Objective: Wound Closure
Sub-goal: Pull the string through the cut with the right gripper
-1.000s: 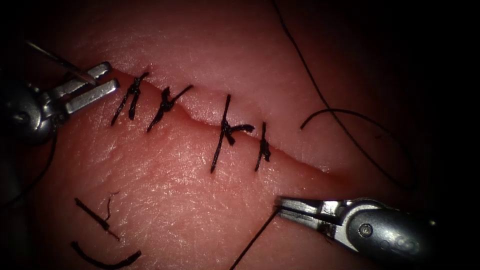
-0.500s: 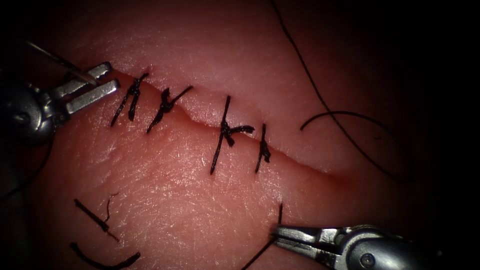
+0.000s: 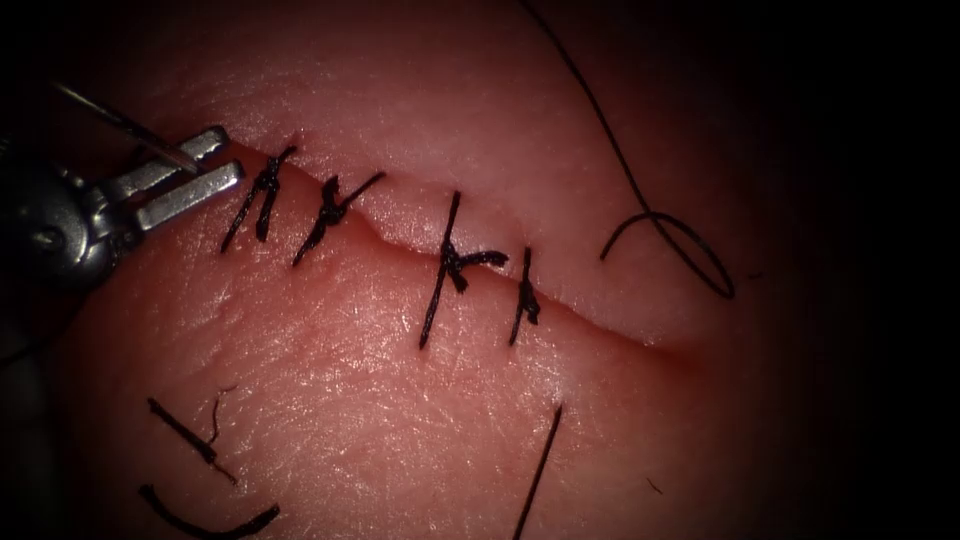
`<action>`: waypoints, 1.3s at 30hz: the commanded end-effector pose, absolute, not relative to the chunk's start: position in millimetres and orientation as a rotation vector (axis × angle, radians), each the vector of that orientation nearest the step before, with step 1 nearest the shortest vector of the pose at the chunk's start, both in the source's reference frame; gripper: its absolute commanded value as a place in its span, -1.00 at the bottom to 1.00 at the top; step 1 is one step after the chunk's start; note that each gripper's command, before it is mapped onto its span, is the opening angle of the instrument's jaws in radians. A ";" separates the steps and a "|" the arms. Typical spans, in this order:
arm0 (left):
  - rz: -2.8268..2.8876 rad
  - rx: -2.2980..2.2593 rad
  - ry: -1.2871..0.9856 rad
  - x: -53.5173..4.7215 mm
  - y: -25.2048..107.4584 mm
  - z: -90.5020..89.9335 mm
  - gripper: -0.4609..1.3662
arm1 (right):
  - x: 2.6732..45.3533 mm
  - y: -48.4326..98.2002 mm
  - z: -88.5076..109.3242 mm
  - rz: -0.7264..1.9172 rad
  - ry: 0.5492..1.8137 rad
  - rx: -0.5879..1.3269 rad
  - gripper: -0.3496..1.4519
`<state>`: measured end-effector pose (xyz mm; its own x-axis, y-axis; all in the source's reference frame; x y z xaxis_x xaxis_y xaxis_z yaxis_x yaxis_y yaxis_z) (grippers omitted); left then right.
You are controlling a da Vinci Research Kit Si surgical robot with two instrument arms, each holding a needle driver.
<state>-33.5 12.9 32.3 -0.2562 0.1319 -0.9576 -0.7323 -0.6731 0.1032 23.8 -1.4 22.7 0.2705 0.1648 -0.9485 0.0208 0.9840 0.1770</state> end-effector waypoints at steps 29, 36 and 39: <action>1.983 -1.425 0.749 -33.5 13.0 32.4 -0.88 | 25.4 -3.2 20.9 0.286 1.380 0.142 0.85; 1.984 -1.425 0.748 -33.5 13.1 32.4 -0.88 | 21.0 -0.3 21.0 0.381 1.350 0.103 0.87; 1.984 -1.425 0.748 -33.5 13.0 32.4 -0.88 | 19.2 0.6 21.6 0.404 1.329 0.086 0.87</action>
<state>-33.5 13.1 32.4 -0.2622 0.1304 -0.9562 -0.7318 -0.6727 0.1090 18.6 1.0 21.9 0.1854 0.3356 -0.9236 -0.2486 0.9253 0.2863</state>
